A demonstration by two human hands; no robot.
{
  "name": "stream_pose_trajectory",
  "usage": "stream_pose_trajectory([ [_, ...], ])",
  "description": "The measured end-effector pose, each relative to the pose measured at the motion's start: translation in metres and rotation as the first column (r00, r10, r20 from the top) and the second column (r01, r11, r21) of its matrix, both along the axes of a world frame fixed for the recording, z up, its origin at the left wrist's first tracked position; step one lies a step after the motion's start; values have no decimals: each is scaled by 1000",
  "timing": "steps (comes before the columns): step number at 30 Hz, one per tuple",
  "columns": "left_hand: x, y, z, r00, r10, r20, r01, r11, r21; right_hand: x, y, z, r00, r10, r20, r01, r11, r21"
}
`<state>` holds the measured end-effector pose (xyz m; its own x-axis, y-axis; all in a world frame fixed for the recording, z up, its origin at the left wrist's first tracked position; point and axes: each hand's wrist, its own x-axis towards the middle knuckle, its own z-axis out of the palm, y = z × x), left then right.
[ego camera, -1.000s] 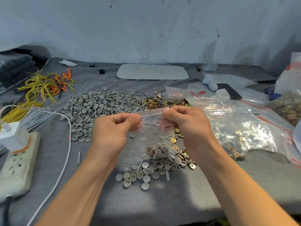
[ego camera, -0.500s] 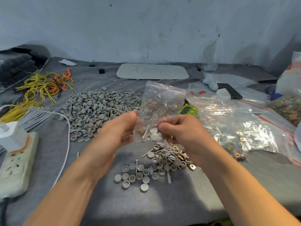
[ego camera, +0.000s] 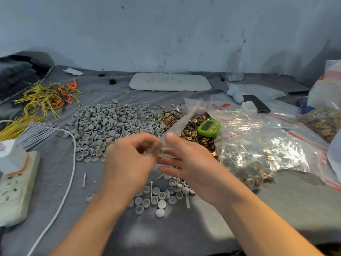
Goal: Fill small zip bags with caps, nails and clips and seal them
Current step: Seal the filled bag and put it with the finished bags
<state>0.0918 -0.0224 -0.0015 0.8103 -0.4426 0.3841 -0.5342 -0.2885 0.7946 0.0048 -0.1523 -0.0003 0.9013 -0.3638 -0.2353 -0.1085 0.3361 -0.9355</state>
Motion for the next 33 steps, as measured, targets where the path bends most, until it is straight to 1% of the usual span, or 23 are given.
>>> stream_pose_trajectory([
  [1,-2,0,0,993,-107,-55,108,994,12,1,-1,2,999,6,34,-7,999,34],
  [2,-4,-1,2,964,-221,-150,222,975,-13,2,-5,5,998,-41,38,39,998,59],
  [3,-5,-3,5,928,-291,-233,283,957,-67,1,-11,9,994,-112,17,110,989,94],
  [4,-4,-5,5,922,-280,-268,258,959,-114,1,-16,11,987,-163,-7,162,977,141],
  [5,-1,-7,2,944,-201,-260,176,977,-119,0,-19,12,984,-179,-14,178,965,193],
  [7,3,-8,-1,979,-28,-202,26,1000,-10,-2,-23,15,990,-139,6,134,961,242],
  [8,4,-9,-2,972,-33,-234,40,999,23,-3,-24,15,995,-97,14,91,968,235],
  [10,3,-12,-4,882,-164,-443,162,986,-43,-8,-30,14,1000,-13,-6,14,991,135],
  [11,1,-14,-2,828,-209,-520,193,977,-86,-11,-35,14,1000,9,-21,-7,997,78],
  [12,-1,-15,1,802,-234,-549,202,972,-118,-14,-39,14,1000,14,-28,-13,999,33],
  [14,-4,-18,5,799,-258,-543,187,965,-183,-23,-47,13,999,-21,-47,15,992,-125],
  [16,-9,-25,8,809,-275,-519,171,956,-239,-37,-57,12,986,-127,-105,78,921,-382],
  [17,-14,-29,9,806,-295,-513,180,948,-263,-46,-64,11,976,-182,-120,109,884,-455],
  [19,-27,-42,9,792,-345,-505,211,929,-303,-65,-76,11,956,-280,-90,205,854,-479],
  [21,-40,-58,7,795,-354,-493,232,928,-292,-84,-87,11,930,-363,-58,285,812,-510],
  [23,-54,-75,3,836,-320,-446,247,945,-214,-100,-96,9,910,-411,-54,316,772,-552],
  [25,-67,-92,-5,906,-253,-340,251,967,-50,-111,-106,3,884,-460,-85,306,706,-638],
  [27,-81,-101,-11,981,-154,-118,177,959,219,-115,-115,-5,832,-537,-138,258,597,-760],
  [28,-89,-103,-13,993,-115,31,100,947,307,-116,-119,-9,804,-573,-160,227,543,-808],
  [29,-96,-107,-15,980,-113,166,54,943,328,-115,-122,-10,783,-596,-178,192,505,-842],
  [30,-103,-112,-17,954,-154,259,72,951,301,-115,-124,-11,769,-609,-196,156,476,-866],
  [31,-110,-118,-20,922,-226,315,138,950,279,-114,-127,-10,760,-615,-210,120,450,-885],
  [33,-120,-133,-27,858,-395,329,271,891,363,-112,-131,-9,742,-633,-221,68,399,-914],
])
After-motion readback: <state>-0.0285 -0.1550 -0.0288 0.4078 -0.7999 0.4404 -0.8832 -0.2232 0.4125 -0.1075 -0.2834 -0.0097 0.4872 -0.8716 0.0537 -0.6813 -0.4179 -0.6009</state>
